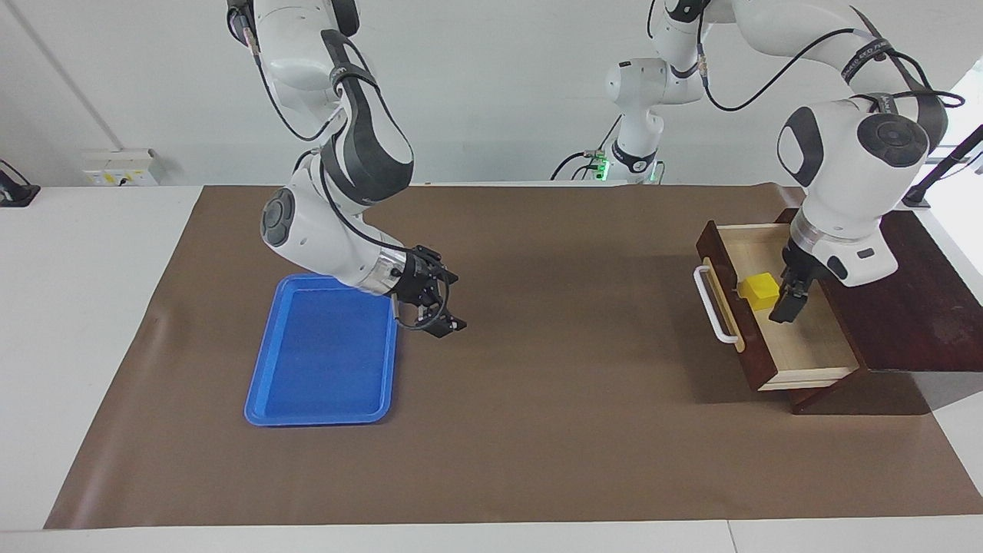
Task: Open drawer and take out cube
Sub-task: 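Lower the left gripper into the drawer and grasp the yellow cube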
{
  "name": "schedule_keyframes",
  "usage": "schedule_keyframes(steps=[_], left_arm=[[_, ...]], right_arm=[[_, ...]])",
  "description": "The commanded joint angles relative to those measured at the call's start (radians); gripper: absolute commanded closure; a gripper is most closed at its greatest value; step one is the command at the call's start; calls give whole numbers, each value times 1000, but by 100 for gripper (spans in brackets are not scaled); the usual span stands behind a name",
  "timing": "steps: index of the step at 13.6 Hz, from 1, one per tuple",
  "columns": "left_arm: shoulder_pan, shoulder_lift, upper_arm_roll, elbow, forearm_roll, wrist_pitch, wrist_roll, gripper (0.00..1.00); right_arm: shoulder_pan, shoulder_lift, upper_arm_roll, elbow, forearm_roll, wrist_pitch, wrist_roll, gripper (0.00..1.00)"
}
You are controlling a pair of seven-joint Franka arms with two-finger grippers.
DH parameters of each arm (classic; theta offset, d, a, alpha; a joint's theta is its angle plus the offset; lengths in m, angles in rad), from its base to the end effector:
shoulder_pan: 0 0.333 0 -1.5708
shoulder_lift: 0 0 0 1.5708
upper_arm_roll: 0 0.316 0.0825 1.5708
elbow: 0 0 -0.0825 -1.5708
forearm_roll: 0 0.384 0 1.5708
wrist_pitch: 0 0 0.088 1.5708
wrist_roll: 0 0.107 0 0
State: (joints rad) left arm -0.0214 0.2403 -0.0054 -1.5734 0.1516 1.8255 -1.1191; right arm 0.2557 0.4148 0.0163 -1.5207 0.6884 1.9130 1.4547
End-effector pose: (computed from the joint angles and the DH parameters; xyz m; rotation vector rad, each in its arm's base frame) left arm 0.6375 -0.0045 0.5029 -2.6117 -1.5216 -0.1345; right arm 0.6456 0.2254 0.4356 -1.9993 1.7379 0.6988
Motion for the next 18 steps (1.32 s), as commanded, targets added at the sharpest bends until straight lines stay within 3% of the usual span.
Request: schedule_keyframes(steps=[1, 4, 6, 12, 18], left_arm=[[46, -42, -5, -84, -24, 35, -149, 0], [78, -99, -5, -224, -23, 144, -431, 0], [86, -101, -5, -247, -24, 210, -581, 0], [97, -160, -5, -367, -47, 221, -653, 0], [72, -176, -8, -395, -52, 210, -660, 0]], right_arm=[[-13, 1, 2, 1, 3, -5, -22, 0], [-24, -11, -1, -24, 13, -5, -105, 0], [-35, -14, -2, -27, 23, 12, -100, 0], [-39, -18, -2, -55, 117, 84, -83, 0], [-24, -13, -2, -59, 152, 77, -45, 0]])
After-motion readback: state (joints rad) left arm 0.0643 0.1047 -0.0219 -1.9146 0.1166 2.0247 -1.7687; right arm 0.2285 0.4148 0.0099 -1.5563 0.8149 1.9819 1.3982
